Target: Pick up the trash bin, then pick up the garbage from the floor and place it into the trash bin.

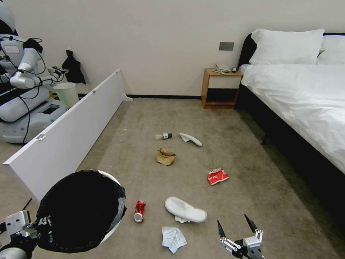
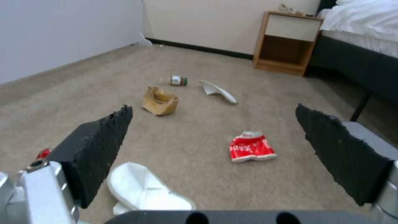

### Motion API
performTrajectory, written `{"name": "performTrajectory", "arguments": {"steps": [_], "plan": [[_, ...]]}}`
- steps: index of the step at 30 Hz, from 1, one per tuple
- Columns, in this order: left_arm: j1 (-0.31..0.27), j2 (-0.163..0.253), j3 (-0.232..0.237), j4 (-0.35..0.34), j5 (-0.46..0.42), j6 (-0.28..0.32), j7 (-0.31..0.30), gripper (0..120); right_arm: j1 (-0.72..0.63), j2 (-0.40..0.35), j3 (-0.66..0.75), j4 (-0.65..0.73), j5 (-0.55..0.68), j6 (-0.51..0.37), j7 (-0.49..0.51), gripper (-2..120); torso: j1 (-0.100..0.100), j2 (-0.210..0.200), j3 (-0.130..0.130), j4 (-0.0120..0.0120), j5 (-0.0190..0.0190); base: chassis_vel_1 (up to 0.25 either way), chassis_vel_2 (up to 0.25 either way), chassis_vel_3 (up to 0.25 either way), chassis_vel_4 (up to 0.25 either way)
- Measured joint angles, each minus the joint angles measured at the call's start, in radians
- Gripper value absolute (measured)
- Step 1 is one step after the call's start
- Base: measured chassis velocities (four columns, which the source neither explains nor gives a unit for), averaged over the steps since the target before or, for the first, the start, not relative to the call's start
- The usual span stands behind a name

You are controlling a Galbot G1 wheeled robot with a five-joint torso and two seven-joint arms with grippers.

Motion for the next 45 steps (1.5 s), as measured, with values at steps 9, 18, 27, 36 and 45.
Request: {"name": "performTrajectory", "arguments": {"steps": [9,18,27,36,45], "plan": [[0.003,0.002,0.005,0.002,-0.007,0.000,-0.007,3,0.004,0.000,0.002,-0.007,-0.004,0.015,-0.010,100,0.000,0.000,0.000,0.0000,0.0001,-0.041,0.048,0.037,-0.042],[0.008,0.004,0.016,0.004,0.005,0.000,-0.003,3,0.005,-0.002,0.000,-0.009,0.008,0.005,-0.003,100,0.000,0.000,0.000,0.0001,0.0001,0.000,0.000,0.000,0.000],[0.001,0.007,0.015,0.008,0.013,0.000,-0.002,3,0.033,-0.020,-0.038,-0.005,-0.009,-0.126,0.109,100,0.000,0.000,0.000,0.0003,0.0002,0.000,0.000,0.000,0.000],[-0.004,0.005,0.016,0.013,0.009,0.000,-0.011,3,0.054,-0.025,-0.063,0.012,0.045,-0.246,0.132,100,0.000,0.000,0.000,0.0002,0.0001,0.000,0.000,0.000,0.000],[-0.002,0.013,0.013,0.014,0.007,0.000,-0.015,3,0.055,-0.052,-0.047,-0.001,-0.012,-0.317,0.069,100,0.000,0.000,0.000,0.0000,0.0000,0.000,0.000,0.000,0.000]]}}
